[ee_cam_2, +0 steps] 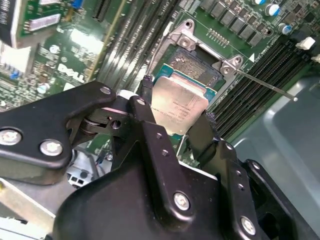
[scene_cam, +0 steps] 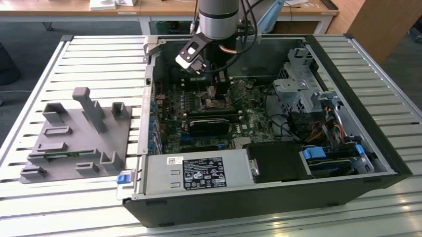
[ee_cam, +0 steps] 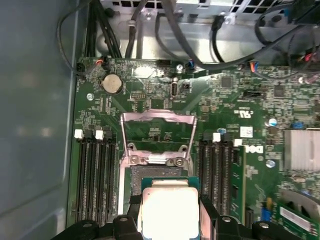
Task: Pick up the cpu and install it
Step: 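Place the cpu into insertion slot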
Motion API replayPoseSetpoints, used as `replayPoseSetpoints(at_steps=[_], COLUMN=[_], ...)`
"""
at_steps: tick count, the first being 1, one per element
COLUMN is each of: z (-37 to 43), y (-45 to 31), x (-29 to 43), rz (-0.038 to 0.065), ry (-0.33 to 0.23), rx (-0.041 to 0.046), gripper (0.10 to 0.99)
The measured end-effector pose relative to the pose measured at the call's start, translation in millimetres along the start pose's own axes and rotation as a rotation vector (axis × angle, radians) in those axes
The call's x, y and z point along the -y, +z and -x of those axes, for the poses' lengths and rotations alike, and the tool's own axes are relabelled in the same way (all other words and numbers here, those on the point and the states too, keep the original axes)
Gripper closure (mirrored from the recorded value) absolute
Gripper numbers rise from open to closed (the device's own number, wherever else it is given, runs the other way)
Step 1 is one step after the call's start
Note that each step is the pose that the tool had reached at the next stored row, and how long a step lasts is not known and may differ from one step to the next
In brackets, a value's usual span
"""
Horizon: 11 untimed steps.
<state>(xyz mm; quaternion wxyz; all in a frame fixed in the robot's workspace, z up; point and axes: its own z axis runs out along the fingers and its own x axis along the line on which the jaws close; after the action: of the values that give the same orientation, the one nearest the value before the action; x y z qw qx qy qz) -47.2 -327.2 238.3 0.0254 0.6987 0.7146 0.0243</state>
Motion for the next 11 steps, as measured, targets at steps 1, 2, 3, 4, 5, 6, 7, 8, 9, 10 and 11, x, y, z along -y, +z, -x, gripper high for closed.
replayPoseSetpoints(at_steps=[1, 2, 3, 4, 5, 6, 7, 8, 9, 10, 11], z=[-0.6, -0.8, -0.9, -1.2, -1.6, -2.1, -2.8, -3.6, -4.3, -5.0, -5.4], y=[1.8, 3.5, 5.5, 7.3, 9.1, 10.8, 12.7, 14.5, 16.3, 18.2, 19.9], x=[0.1, 0.2, 0.3, 0.5, 0.6, 0.7, 0.8, 0.9, 1.1, 1.2, 1.3], rz=[0.000, 0.000, 0.000, 0.000, 0.000, 0.000, 0.000, 0.000, 0.000, 0.000, 0.000], ry=[0.000, 0.000, 0.000, 0.000, 0.000, 0.000, 0.000, 0.001, 0.002, 0.003, 0.004], rx=[-0.0001, 0.0001, 0.0002, 0.0002, 0.0001, 0.0002, 0.0001, 0.0002, 0.0003, 0.0003, 0.0004], gripper=[0.549, 0.549, 0.549, 0.549, 0.549, 0.549, 0.549, 0.549, 0.549, 0.549, 0.549])
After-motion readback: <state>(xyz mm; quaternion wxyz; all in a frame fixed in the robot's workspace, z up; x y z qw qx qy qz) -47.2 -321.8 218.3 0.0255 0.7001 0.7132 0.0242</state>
